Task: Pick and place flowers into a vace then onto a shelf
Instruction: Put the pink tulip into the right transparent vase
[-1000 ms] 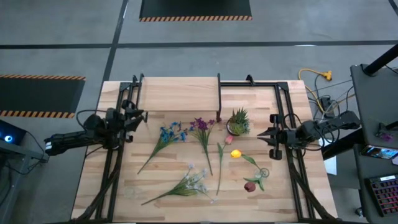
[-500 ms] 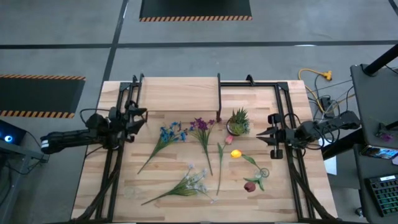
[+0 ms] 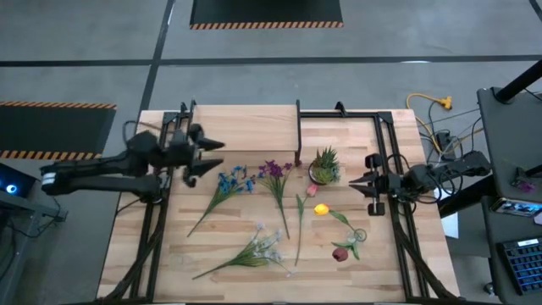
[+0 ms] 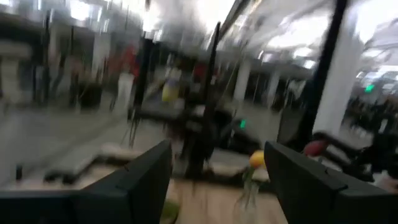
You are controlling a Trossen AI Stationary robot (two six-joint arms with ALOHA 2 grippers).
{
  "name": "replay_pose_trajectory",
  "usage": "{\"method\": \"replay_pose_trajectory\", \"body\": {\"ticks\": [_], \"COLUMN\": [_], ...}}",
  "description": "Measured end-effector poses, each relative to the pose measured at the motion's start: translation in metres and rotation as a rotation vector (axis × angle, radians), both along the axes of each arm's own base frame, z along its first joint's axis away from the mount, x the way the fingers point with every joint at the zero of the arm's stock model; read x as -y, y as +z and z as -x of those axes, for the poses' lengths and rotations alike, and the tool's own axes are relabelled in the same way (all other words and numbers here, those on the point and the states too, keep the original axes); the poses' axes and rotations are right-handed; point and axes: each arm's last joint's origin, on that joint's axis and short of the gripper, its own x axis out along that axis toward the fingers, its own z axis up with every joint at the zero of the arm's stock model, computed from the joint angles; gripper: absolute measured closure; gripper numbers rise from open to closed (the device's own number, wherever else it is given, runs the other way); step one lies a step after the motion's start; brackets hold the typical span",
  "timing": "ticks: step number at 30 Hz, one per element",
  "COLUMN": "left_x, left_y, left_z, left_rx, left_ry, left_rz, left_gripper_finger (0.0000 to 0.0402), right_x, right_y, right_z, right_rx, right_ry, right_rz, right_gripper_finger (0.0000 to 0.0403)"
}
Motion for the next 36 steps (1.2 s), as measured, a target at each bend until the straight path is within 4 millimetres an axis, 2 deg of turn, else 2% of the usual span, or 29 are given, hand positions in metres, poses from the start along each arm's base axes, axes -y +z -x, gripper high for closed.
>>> {"method": "replay_pose_trajectory", "body": {"ticks": [8,13,16,21,26,36], "left_x": [-0.002,0.001,0.007,0.02,0.03,0.055], "left_y": [0.023,0.016,0.014,-0.003,-0.021,-0.037], "left_z": [-0.047,-0.08,-0.101,-0.135,-0.156,-0.179], "left_rx": [-0.28,-0.487,-0.542,-0.652,-0.772,-0.776], "left_ry": [0.127,0.135,0.114,0.089,0.107,0.231], "left_rz": [0.14,0.235,0.252,0.281,0.343,0.434], "left_gripper_finger": [0.0162,0.0162,0.0162,0.0162,0.0162,0.0162], "right_x": [0.004,0.004,0.004,0.006,0.009,0.011], "right_y": [-0.002,-0.001,0.001,0.0,0.001,0.01], "right_z": [0.0,0.0,0.0,0.001,0.001,0.005], "right_rx": [-0.025,-0.018,-0.004,-0.009,-0.016,0.047], "right_ry": [-0.129,-0.157,-0.161,-0.206,-0.316,-0.403], "right_rz": [-0.011,0.007,0.018,0.017,0.046,0.149], "right_gripper_finger": [0.0376,0.0376,0.0376,0.0376,0.0376,0.0376]}}
